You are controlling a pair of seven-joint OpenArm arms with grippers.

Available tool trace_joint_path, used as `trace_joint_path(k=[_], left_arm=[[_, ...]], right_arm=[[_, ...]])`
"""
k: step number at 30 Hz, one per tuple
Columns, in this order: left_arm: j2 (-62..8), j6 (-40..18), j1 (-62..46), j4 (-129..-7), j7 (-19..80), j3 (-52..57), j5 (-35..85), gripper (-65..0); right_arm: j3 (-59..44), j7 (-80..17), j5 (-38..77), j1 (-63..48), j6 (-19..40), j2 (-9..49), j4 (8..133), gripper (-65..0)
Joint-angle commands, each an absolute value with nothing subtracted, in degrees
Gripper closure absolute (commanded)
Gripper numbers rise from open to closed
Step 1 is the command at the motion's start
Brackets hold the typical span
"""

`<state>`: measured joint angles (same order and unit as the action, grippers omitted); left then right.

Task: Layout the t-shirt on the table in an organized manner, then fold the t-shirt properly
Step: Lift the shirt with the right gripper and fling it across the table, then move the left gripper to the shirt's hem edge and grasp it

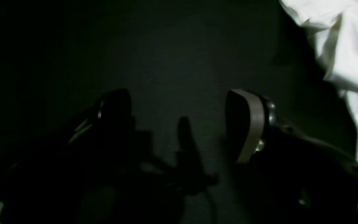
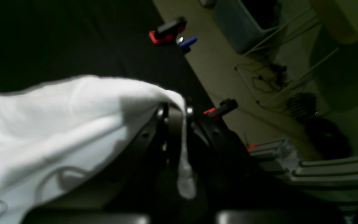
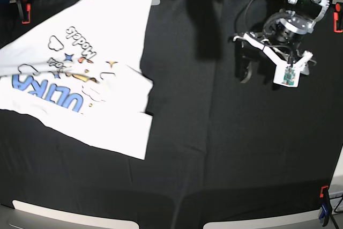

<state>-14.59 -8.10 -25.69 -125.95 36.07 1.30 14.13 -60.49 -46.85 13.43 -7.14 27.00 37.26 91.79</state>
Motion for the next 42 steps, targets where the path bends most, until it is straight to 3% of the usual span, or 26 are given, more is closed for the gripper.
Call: trace_joint_path(k=[1,2,5,7,14,19,31,33,36,42], left_arm=[[-14.81,-9.63,-25.54,-127.02,34.76,1.45,15.94,-44.6],[-14.81,-11.16,-25.56,-127.02,34.81,1.45,17.93,-44.6],[-14.79,-15.97,-25.56,-127.02,35.18,1.45,24.93,-44.6],[-14.79,-17.26,-25.52,-127.02,35.16,1.28,28.12,-44.6],[-14.79,-17.26,-24.12,-125.16,35.09,-6.72,28.60,-44.6],[-13.69,-17.28,-17.69,-115.28,35.62,-18.90,28.58,-44.6],[-1.69,-17.45,-10.13,-94.45,38.13,-36.01,25.47,-44.6],[-0.27,-17.37,-9.89,-94.48,37.93,-36.73,18.17,-44.6],[0.80,-3.73,-9.28,-94.48,36.60,-36.71,8.51,-44.6],[0.78,-1.54,-9.32,-94.48,36.80,-36.86,7.51,-44.6]], right_arm=[[-61.65,-45.56,14.28,-6.70,26.59,39.05,92.77,0.0],[-62.11,-45.56,14.37,-6.70,26.61,39.03,92.77,-2.3],[-62.28,-45.28,14.41,-6.70,26.59,39.03,92.77,-22.8],[-62.24,-45.01,15.75,-6.68,26.59,39.05,92.77,-31.2],[-62.24,-46.00,20.18,-6.66,26.68,39.05,92.77,-31.9],[-62.24,-46.61,22.79,-6.68,26.81,39.05,92.77,-31.9],[-62.24,-47.66,22.79,-6.66,26.81,39.05,92.77,-31.9],[-62.24,-47.68,22.79,-6.68,26.79,39.03,92.77,-31.9],[-62.24,-48.53,23.16,-6.68,26.81,39.03,92.77,-31.9],[-62.24,-48.58,24.38,-6.68,26.81,39.03,92.77,-31.9]])
